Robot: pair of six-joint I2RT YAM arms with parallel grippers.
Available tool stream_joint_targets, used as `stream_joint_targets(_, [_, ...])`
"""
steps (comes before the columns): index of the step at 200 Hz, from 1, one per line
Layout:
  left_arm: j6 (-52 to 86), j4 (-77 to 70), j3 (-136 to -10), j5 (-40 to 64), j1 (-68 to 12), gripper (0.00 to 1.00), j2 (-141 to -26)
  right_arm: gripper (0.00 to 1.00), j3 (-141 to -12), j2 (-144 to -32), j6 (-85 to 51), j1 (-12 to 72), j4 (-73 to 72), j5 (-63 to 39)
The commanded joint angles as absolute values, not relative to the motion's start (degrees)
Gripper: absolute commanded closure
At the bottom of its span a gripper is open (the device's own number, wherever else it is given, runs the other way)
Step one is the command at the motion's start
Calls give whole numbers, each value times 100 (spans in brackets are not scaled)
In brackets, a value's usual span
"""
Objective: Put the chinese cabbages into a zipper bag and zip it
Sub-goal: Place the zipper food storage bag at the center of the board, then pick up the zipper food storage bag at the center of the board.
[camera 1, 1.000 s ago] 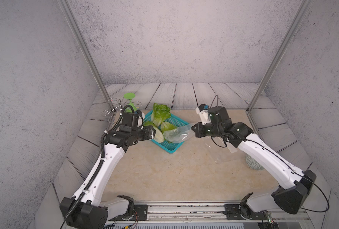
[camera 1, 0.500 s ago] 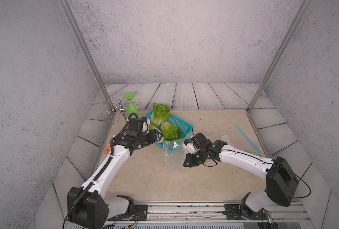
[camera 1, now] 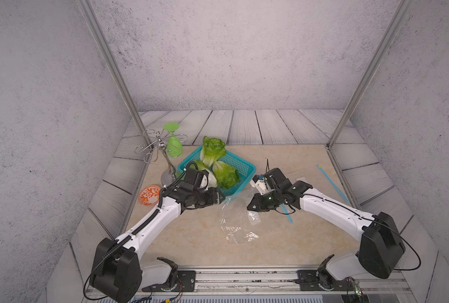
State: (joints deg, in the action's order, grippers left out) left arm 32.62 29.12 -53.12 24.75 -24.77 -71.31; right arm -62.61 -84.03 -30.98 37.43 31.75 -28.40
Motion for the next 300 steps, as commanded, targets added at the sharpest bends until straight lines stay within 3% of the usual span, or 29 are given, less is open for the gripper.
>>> stream_joint_targets(1, [2836,3414,-5351,2509,-2469,22,-6787,72,-6302,-8133,-2878,3186,3664,-2664])
stream_joint_targets(21, [2603,3738,-5242,2509,-2466,13,-6575,60,-6179,-8026,-2758,2640,3926,-2642])
stream_joint_targets(62, [3330,2238,-4128,3175,-2515,0,-6214,54,-5731,-8376,-3022,2569,3563,-2596])
stream_joint_targets(123, [3340,953,-3674,2755,-3073,11,-6656,53,-5129,-9024,-3459,2589,2671,-2767])
stream_joint_targets(148, [3400,588,-3707,2490,-3368,21,-6999,53,-5102,-9195,-3438,2589,2581,-2761])
stream_joint_targets(166, [3445,511,-3765,2315,-3486,37,-7126,53,-5081,-9270,-3409,2584,2511,-2855])
stream_joint_targets(200, [2880,1457,-4105,1870,-3485,100,-6963,52,-5223,-9038,-3221,2552,2542,-3118])
stream_joint_targets(229, [2044,2925,-4723,1360,-3399,100,-6355,49,-5545,-8426,-3108,2328,2684,-3113])
stream_joint_targets(245, [1736,3253,-4806,1341,-3192,100,-5942,41,-5660,-8289,-2969,2198,2765,-2737])
stream_joint_targets(300, [1390,4460,-5252,1333,-1529,100,-6529,21,-6043,-9298,-2835,1903,1935,-3184])
